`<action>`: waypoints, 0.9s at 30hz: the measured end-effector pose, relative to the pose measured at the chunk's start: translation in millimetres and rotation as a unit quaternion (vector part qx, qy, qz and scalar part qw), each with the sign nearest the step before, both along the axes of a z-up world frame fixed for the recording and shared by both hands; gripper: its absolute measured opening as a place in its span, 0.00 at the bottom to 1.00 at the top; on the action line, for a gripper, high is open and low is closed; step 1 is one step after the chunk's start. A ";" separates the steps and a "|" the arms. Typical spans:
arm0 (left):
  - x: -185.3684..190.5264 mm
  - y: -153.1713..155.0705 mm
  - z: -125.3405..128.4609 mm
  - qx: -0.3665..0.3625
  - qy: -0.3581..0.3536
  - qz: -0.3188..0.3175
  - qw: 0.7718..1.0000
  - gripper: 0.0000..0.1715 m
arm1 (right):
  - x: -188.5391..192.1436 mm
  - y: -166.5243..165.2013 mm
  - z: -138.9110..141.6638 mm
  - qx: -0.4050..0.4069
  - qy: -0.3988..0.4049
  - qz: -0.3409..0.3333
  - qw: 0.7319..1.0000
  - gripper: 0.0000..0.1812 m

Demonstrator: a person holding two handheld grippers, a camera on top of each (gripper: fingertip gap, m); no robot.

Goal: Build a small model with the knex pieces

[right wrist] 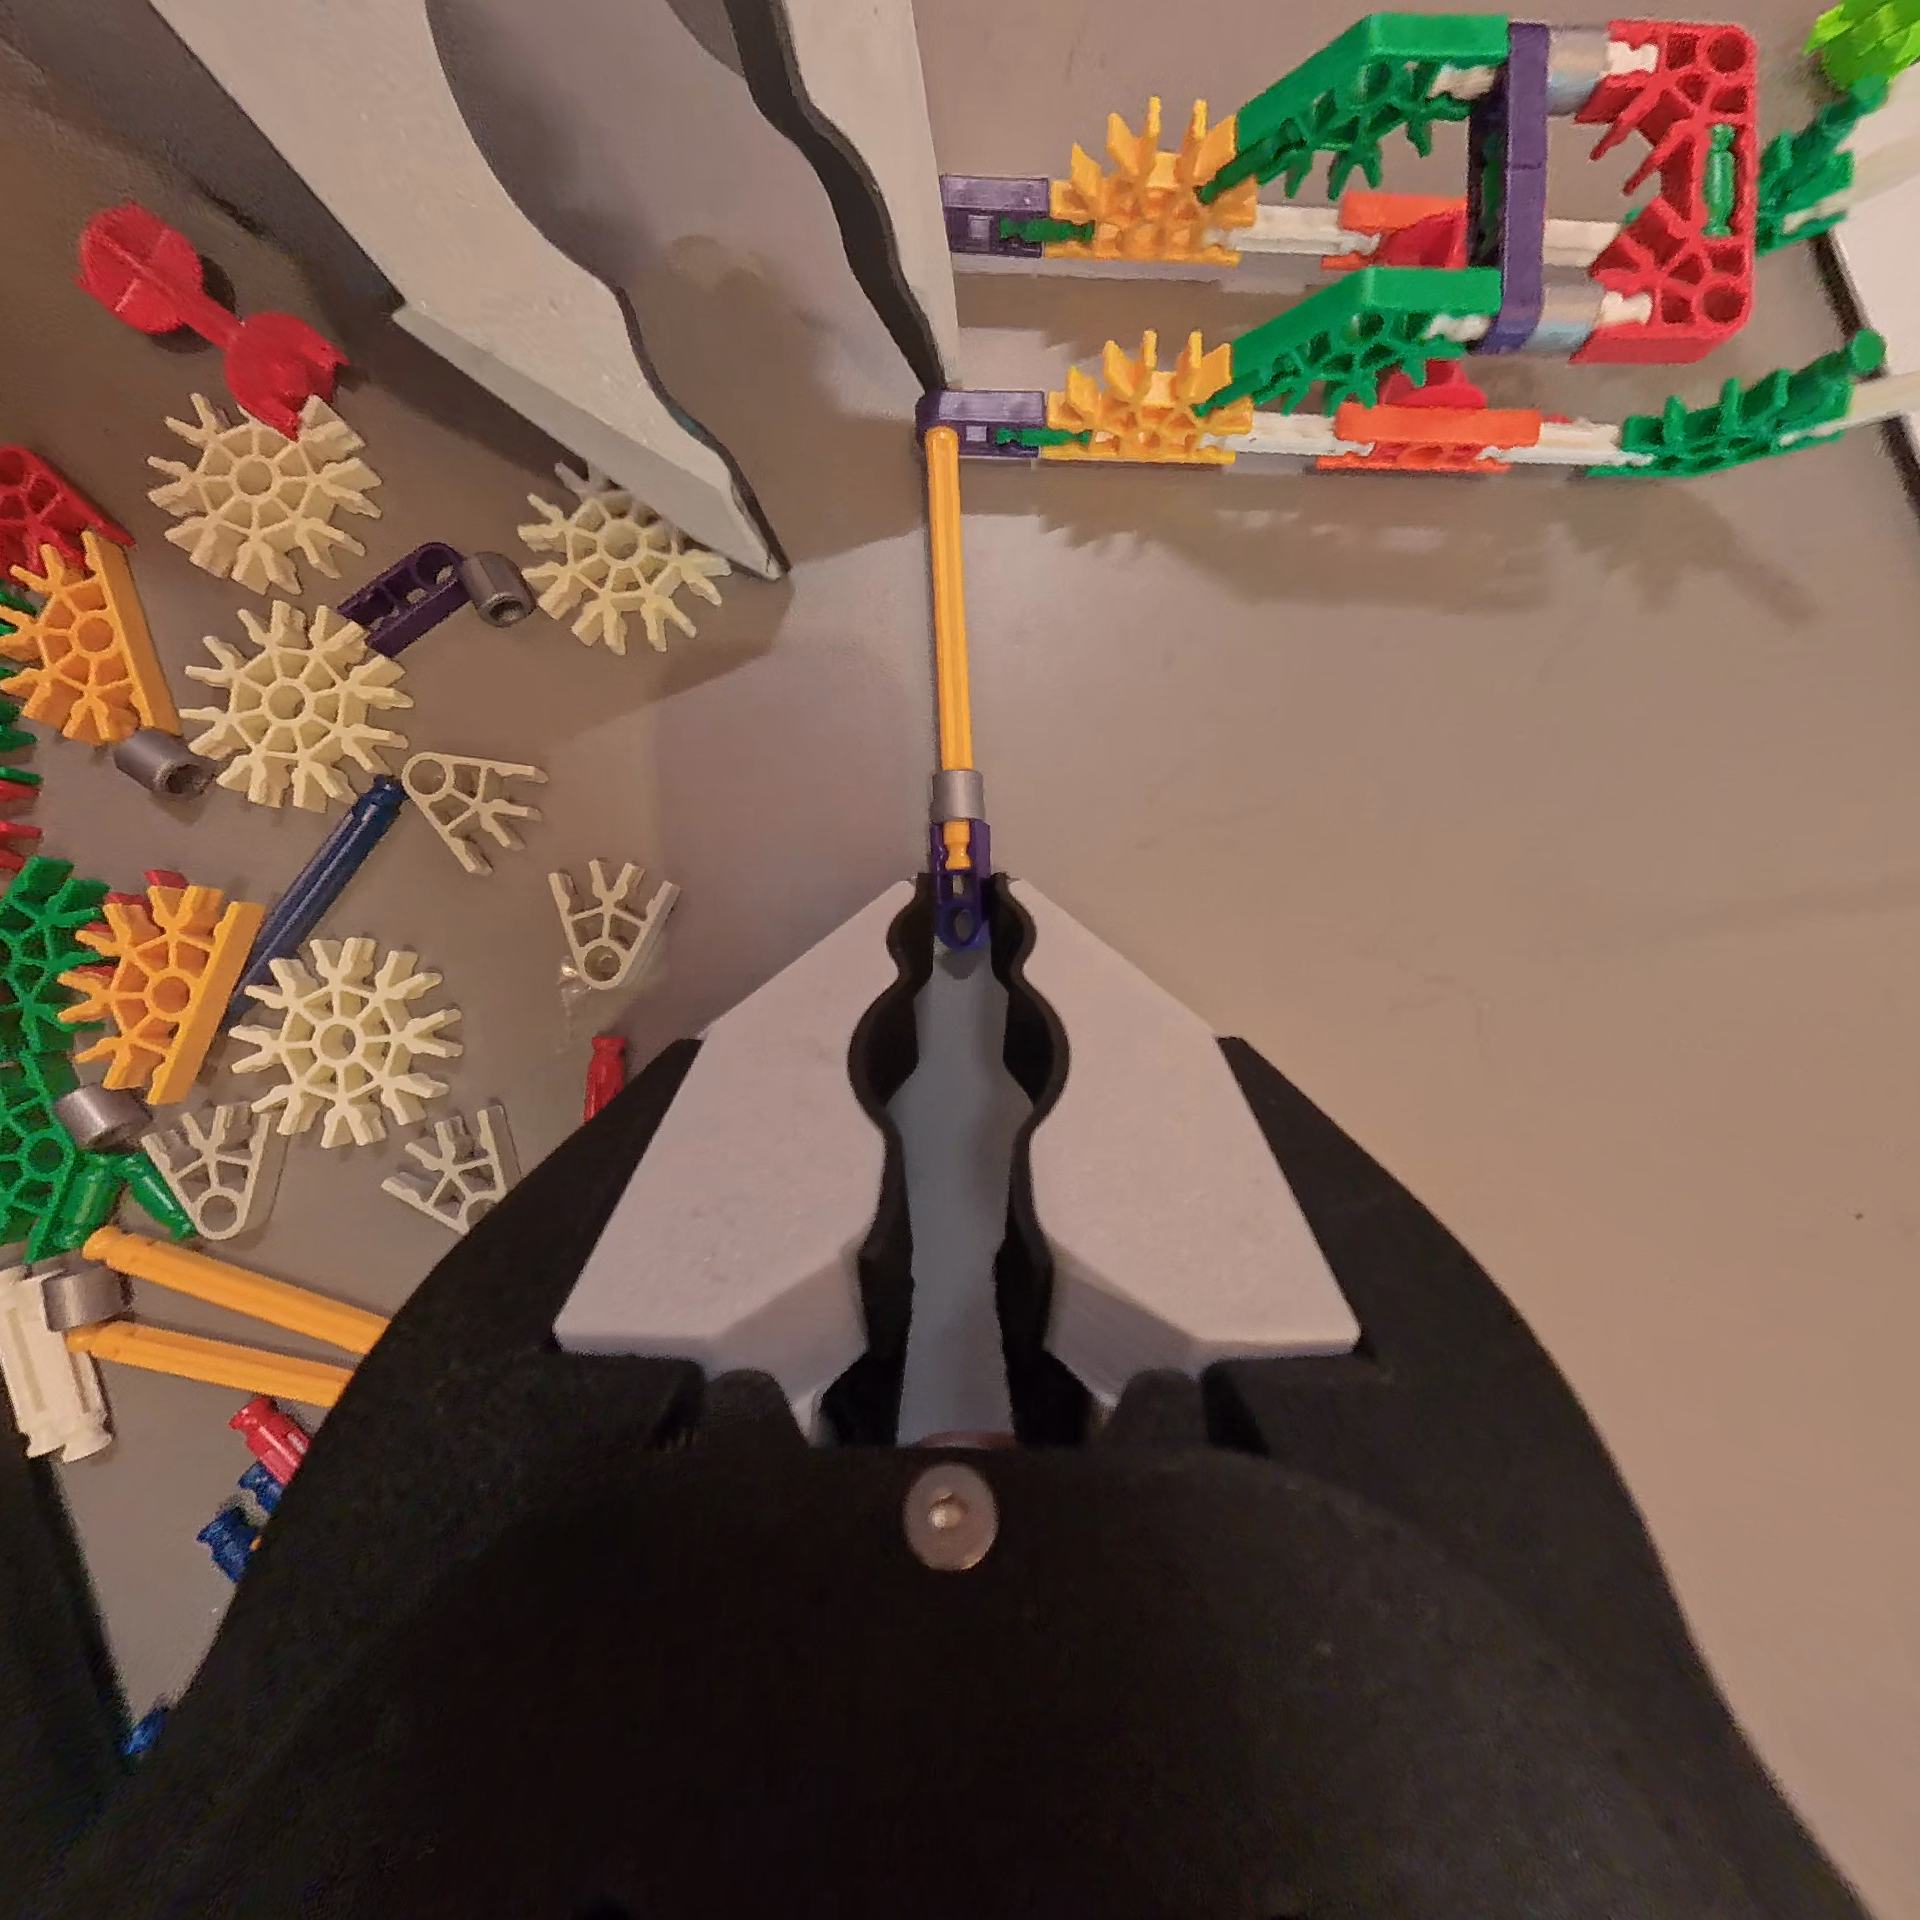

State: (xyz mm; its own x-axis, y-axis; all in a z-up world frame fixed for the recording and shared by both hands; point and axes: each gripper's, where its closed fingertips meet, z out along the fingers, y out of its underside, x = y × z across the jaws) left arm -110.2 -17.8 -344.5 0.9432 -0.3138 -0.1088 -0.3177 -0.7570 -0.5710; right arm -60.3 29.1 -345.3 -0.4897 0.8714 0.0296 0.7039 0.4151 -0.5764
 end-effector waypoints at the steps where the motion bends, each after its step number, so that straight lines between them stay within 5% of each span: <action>1: -2.3 -0.3 2.1 0.002 0.010 -0.006 1.000 0.21 | -0.2 -0.6 0.1 -0.005 0.000 0.000 1.000 0.04; 13: -20.0 5.2 1.3 -0.041 0.044 -0.092 0.994 0.13 | -0.9 -1.6 -0.7 -0.003 -0.007 0.000 1.000 0.04; 27: 5.9 19.2 -1.5 -0.027 0.031 -0.142 0.989 0.07 | -7.8 -4.5 -0.5 -0.002 -0.005 0.010 1.000 0.04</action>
State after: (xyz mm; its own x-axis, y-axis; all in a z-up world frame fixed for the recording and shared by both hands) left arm -104.3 1.4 -345.9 0.8085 -0.5717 -0.1398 -0.5548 -0.6610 -0.5053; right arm -68.0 24.6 -345.8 -0.5066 0.8619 0.0206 0.7012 0.4259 -0.5718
